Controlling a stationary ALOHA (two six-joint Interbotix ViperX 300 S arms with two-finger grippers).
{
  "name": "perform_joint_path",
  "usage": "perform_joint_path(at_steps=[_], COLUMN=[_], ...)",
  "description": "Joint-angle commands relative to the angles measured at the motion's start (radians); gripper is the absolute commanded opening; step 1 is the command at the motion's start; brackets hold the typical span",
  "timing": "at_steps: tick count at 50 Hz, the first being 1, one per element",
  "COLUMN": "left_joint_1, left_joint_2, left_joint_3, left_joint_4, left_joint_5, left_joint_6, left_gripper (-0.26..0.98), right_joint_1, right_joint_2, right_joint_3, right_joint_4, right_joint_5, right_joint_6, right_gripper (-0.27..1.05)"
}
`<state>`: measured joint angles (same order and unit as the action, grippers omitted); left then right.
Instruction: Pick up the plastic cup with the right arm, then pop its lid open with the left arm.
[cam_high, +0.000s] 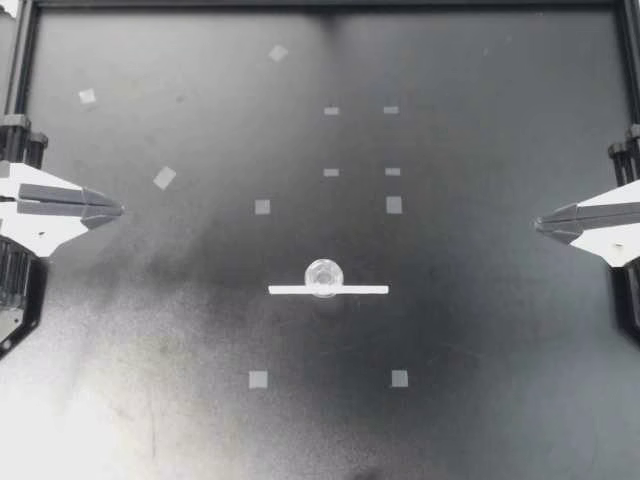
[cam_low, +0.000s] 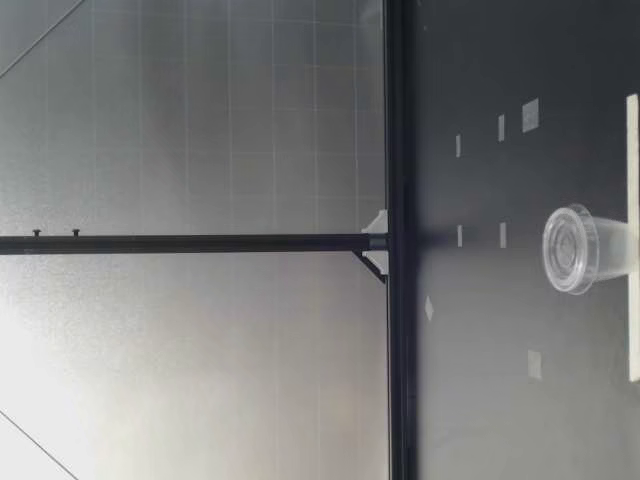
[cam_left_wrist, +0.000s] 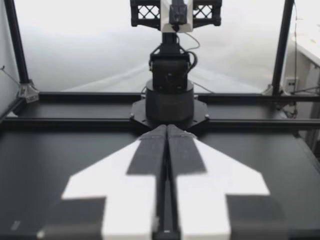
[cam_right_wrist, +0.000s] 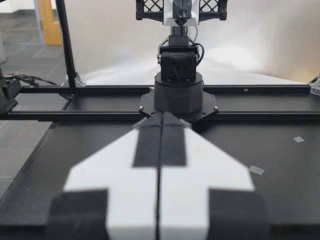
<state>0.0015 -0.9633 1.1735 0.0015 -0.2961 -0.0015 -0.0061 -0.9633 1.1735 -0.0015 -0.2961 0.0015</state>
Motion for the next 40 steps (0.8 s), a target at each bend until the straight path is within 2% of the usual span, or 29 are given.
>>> perform_joint_path(at_steps=[1, 5, 9, 16, 24, 34, 40], left_joint_1=[0.014, 0.014, 0.017, 0.046, 0.048, 0.048, 0.048], left_joint_2=[0.009, 0.008, 0.012, 0.103, 0.331, 0.558, 0.67], left_joint_3=[0.037, 0.064, 0.066, -0.009, -0.092, -0.107, -0.107], left_joint_4=[0.0, -0.012, -0.032, -0.043, -0.043, -0.041, -0.041], left_joint_5=[-0.014, -0.02, -0.026, 0.02, 0.031, -0.167, -0.256], left_joint_6=[0.018, 0.017, 0.021, 0.025, 0.023, 0.031, 0.028], left_gripper=[0.14, 0.07, 0.06, 0.06, 0.06, 0.06, 0.06], right_joint_1=[-0.005, -0.014, -0.023, -0.023, -0.023, -0.023, -0.021], right_joint_2=[0.005, -0.006, -0.011, 0.048, 0.255, 0.549, 0.699], right_joint_3=[0.009, 0.034, 0.043, 0.038, 0.038, -0.008, -0.038], right_joint_4=[-0.002, -0.002, -0.002, -0.002, 0.0, 0.0, 0.0], right_joint_5=[-0.005, -0.012, -0.037, -0.103, -0.15, -0.255, -0.313], right_joint_6=[-0.003, -0.009, -0.008, -0.003, 0.0, 0.089, 0.124], right_gripper=[0.02, -0.06, -0.07, -0.07, -0.07, -0.05, 0.06])
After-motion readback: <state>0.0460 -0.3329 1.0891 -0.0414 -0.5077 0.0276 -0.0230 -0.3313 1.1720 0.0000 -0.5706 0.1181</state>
